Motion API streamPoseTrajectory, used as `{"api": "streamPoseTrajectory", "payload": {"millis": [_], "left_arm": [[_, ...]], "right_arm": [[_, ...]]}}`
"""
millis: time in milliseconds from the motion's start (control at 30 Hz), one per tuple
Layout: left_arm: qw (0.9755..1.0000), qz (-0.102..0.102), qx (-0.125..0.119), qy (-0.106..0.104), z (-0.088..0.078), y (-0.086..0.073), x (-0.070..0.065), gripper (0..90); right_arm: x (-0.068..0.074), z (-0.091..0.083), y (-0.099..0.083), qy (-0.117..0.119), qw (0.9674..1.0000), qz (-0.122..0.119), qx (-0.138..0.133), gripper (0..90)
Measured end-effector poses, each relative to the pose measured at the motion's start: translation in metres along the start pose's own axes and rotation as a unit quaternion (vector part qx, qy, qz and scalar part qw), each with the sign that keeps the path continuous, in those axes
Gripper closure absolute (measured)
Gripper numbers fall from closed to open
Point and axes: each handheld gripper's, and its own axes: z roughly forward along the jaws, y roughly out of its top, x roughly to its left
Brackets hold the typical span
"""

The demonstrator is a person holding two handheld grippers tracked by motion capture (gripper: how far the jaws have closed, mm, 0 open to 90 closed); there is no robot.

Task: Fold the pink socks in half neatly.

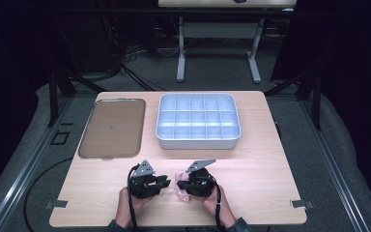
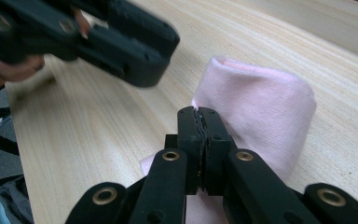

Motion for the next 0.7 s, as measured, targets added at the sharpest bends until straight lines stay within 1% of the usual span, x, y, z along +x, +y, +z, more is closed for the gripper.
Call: {"api": "streamPoseTrajectory", "payload": {"millis": [33, 67, 100, 133, 167, 233, 300, 367, 400, 433, 467, 500, 567, 633, 700], "left_arm": [[1.0000, 0.006, -0.005, -0.004, 0.000, 0.006, -0.002, 74.5], [0.9997, 0.018, -0.007, -0.016, 0.004, 0.015, -0.005, 74.5], [0.9997, 0.018, -0.007, -0.016, 0.004, 0.015, -0.005, 74.9], [0.9992, 0.031, -0.003, -0.024, 0.009, 0.021, -0.007, 74.9], [0.9988, 0.038, 0.000, -0.030, 0.014, 0.025, -0.009, 75.5], [0.9983, 0.045, 0.008, -0.038, 0.025, 0.031, -0.010, 78.2], [0.9978, 0.045, 0.012, -0.046, 0.034, 0.034, -0.008, 79.4], [0.9980, 0.045, 0.020, -0.041, 0.041, 0.036, -0.006, 84.0], [0.9977, 0.045, 0.022, -0.046, 0.044, 0.036, -0.006, 85.5], [0.9977, 0.045, 0.028, -0.043, 0.047, 0.036, -0.006, 86.2], [0.9972, 0.050, 0.040, -0.038, 0.052, 0.035, -0.007, 86.5], [0.9972, 0.050, 0.040, -0.038, 0.052, 0.035, -0.007, 86.5], [0.9970, 0.056, 0.046, -0.028, 0.056, 0.035, -0.010, 86.6], [0.9971, 0.056, 0.046, -0.023, 0.057, 0.034, -0.011, 86.8], [0.9966, 0.063, 0.049, -0.018, 0.058, 0.034, -0.012, 87.2]], "right_arm": [[0.000, 0.000, -0.001, 0.001, 1.0000, 0.005, -0.004, 88.7], [0.000, 0.000, -0.002, 0.000, 1.0000, 0.005, -0.006, 88.7], [0.000, 0.000, -0.002, 0.000, 1.0000, 0.005, -0.006, 88.7], [0.001, 0.000, -0.002, -0.002, 0.9999, 0.006, -0.009, 88.7], [0.002, 0.000, -0.003, -0.005, 0.9999, 0.004, -0.008, 88.7], [0.004, 0.000, -0.004, -0.012, 0.9999, 0.002, -0.012, 88.7], [0.004, 0.000, -0.004, -0.013, 0.9998, 0.001, -0.013, 88.7], [0.005, 0.000, -0.006, -0.017, 0.9997, -0.002, -0.016, 88.7], [0.005, 0.000, -0.007, -0.017, 0.9997, -0.001, -0.018, 88.7], [0.005, -0.001, -0.007, -0.018, 0.9997, -0.002, -0.017, 88.7], [0.006, 0.000, -0.008, -0.016, 0.9996, 0.000, -0.025, 88.6], [0.006, 0.000, -0.008, -0.016, 0.9996, 0.000, -0.025, 88.6], [0.006, 0.000, -0.009, -0.016, 0.9996, -0.003, -0.024, 88.6], [0.005, -0.001, -0.010, -0.016, 0.9995, -0.003, -0.028, 88.6], [0.004, -0.002, -0.012, -0.014, 0.9994, 0.000, -0.032, 88.4]]}}
